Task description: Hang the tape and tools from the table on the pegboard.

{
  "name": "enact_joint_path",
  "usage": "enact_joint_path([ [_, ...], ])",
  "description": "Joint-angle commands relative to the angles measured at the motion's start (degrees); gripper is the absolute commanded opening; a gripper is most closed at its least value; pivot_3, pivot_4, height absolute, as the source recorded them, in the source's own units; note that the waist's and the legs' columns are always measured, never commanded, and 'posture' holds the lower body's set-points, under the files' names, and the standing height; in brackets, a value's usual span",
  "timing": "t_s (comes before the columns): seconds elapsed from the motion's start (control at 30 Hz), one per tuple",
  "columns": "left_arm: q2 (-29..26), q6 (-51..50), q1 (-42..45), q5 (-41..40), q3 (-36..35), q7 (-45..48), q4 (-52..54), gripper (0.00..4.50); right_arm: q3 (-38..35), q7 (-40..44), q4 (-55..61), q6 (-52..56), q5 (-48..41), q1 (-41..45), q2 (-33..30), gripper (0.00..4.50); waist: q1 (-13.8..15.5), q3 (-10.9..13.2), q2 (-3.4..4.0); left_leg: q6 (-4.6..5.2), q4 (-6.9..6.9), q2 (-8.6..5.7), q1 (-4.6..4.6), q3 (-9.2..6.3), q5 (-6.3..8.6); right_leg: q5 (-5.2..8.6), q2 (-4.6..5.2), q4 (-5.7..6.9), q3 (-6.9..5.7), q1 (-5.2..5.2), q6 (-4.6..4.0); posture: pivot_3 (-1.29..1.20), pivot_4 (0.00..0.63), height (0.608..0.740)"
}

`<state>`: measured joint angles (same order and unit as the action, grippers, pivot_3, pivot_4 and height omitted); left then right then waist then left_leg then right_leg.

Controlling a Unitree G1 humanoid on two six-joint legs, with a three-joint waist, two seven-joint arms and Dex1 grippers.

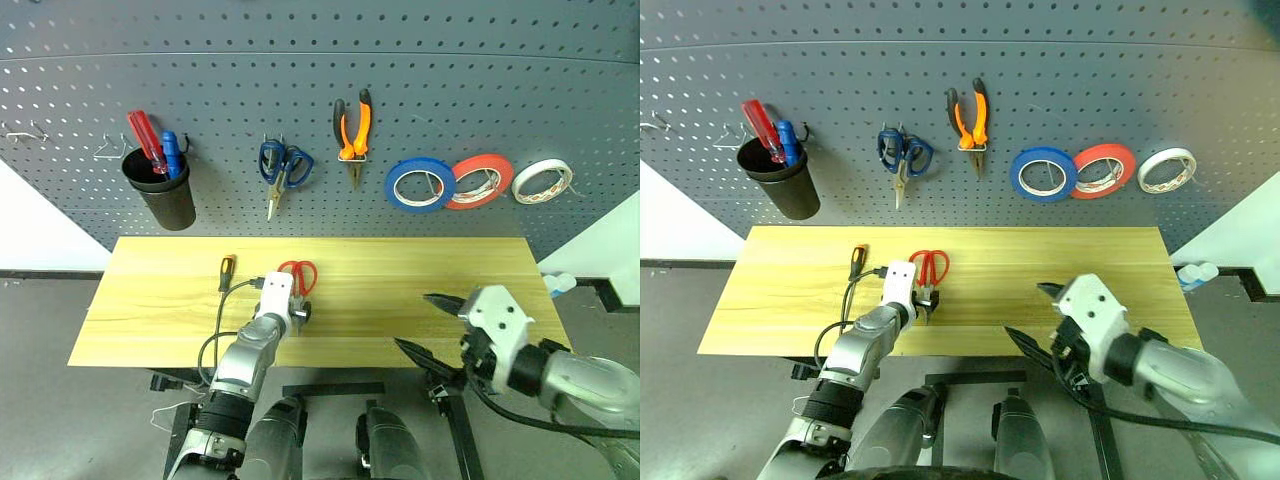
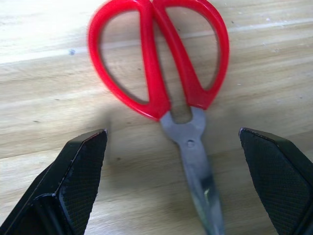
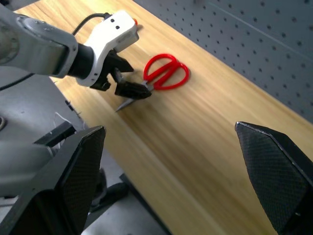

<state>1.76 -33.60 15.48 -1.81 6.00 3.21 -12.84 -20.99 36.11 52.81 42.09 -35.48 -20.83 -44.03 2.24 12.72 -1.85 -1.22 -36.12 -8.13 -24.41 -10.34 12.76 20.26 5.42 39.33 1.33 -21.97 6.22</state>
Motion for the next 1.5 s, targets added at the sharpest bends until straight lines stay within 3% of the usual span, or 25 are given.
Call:
enact_joint_path([
  [0.03,0.7,1.5,0.5,0.3,0.2,-0.1,-0.8,4.50,-9.7,6.0,2.6,-4.0,-3.6,-5.2,0.2,4.45,0.0,0.0,-0.08,0.02,0.00,0.00,0.00,0.01,0.01,0.00,0.01,-0.02,0.00,0.02,0.01,-0.04,0.251,0.740],
  [0.27,1.1,4.0,1.1,0.6,-0.2,-0.5,-4.5,4.50,-17.0,8.5,3.0,-6.3,-7.9,-8.7,0.6,4.45,-0.1,0.1,-0.07,0.08,-0.02,0.01,0.06,0.08,0.05,-0.03,0.01,-0.08,0.03,0.09,0.06,-0.05,0.255,0.740],
  [0.63,2.8,7.1,2.3,1.7,-0.4,-3.8,-10.6,4.50,-13.6,5.4,3.5,-6.3,-8.1,-7.0,0.1,4.45,0.0,0.1,-0.07,0.13,-0.02,0.01,0.06,0.09,0.08,-0.04,0.03,-0.14,0.06,0.11,0.07,-0.04,0.259,0.740],
  [1.5,5.1,3.8,0.0,1.4,-2.4,-10.3,-9.3,4.50,-11.1,1.8,4.1,-6.2,-6.4,-6.1,-0.2,4.45,-0.1,0.1,-0.09,0.16,0.02,0.01,0.06,0.11,0.11,-0.03,0.03,-0.21,0.07,0.11,0.09,-0.06,0.251,0.740],
])
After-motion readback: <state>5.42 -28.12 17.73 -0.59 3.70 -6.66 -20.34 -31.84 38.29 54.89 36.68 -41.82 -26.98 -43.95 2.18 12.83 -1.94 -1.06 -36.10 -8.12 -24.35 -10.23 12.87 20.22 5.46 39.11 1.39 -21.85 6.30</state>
